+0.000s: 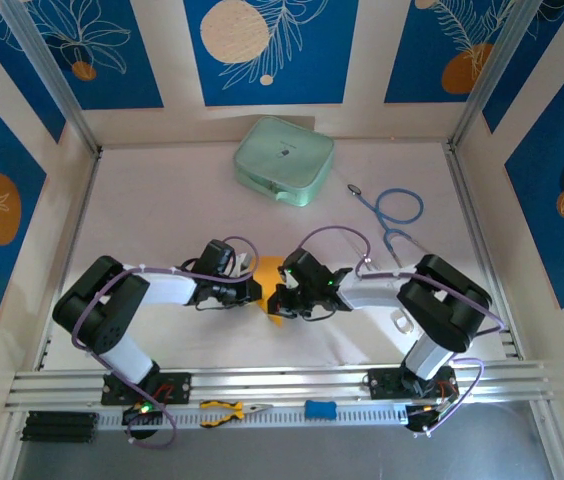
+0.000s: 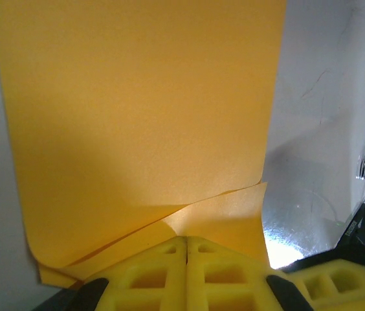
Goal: Fold a paper plane with a square sheet of paper (pick it up from the middle)
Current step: Third fold the triangle at the center of the table.
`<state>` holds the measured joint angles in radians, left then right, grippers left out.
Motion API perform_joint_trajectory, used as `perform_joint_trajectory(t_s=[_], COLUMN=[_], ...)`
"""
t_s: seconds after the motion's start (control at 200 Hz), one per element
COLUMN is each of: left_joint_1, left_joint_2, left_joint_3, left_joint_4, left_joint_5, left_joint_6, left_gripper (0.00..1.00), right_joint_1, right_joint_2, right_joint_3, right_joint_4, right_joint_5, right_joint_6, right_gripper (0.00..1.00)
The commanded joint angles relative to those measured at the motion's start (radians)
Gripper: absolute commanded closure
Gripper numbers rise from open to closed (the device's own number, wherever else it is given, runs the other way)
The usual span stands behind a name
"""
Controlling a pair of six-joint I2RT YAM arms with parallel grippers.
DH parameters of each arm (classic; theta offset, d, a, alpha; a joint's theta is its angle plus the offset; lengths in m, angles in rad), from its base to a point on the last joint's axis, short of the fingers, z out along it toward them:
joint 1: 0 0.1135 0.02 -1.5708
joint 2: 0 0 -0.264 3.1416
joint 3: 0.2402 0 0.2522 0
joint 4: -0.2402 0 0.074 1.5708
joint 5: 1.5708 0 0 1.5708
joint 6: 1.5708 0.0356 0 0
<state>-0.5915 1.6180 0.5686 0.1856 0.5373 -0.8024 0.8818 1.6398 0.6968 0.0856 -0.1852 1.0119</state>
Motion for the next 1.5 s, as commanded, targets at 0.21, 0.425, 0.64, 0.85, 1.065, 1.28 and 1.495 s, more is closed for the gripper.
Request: perform_joint_trajectory(t_s=[0.21, 0.425, 0.64, 0.85, 1.065, 1.28, 1.495], left_joint_1=[-0.001, 0.000, -0.001, -0.001, -0.006, -0.041, -0.036], left_joint_2=[0.008, 0.004, -0.009, -0.025, -0.135, -0.104, -0.030], left_joint_3=[-0.028, -0.021, -0.022, -0.013, -0.017, -0.040, -0.035], left_joint_4=[-0.072, -0.084, -0.091, -0.074, -0.060, -0.027, -0.028], left_joint_5=[-0.064, -0.068, -0.076, -0.055, -0.035, -0.059, -0.117], left_joint_6=[0.008, 0.012, 0.014, 0.017, -0.008, -0.061, -0.062], left_gripper=[1.00, 1.00, 1.00, 1.00, 0.94, 0.96, 0.99], right_joint_1=[-0.008, -0.009, -0.009, -0.017, -0.024, -0.028, -0.025], right_joint_2=[0.027, 0.075, 0.108, 0.107, 0.127, 0.131, 0.137], right_joint_3=[0.026, 0.048, -0.049, -0.125, -0.118, -0.120, -0.127], right_joint_4=[0.031, 0.056, 0.073, 0.175, 0.189, 0.188, 0.187], right_joint_5=[-0.043, -0.055, -0.028, -0.117, -0.122, -0.108, -0.101], right_joint_6=[0.035, 0.042, 0.071, 0.073, 0.077, 0.083, 0.085], right_gripper=[1.00, 1.00, 1.00, 1.00, 1.00, 1.00, 1.00])
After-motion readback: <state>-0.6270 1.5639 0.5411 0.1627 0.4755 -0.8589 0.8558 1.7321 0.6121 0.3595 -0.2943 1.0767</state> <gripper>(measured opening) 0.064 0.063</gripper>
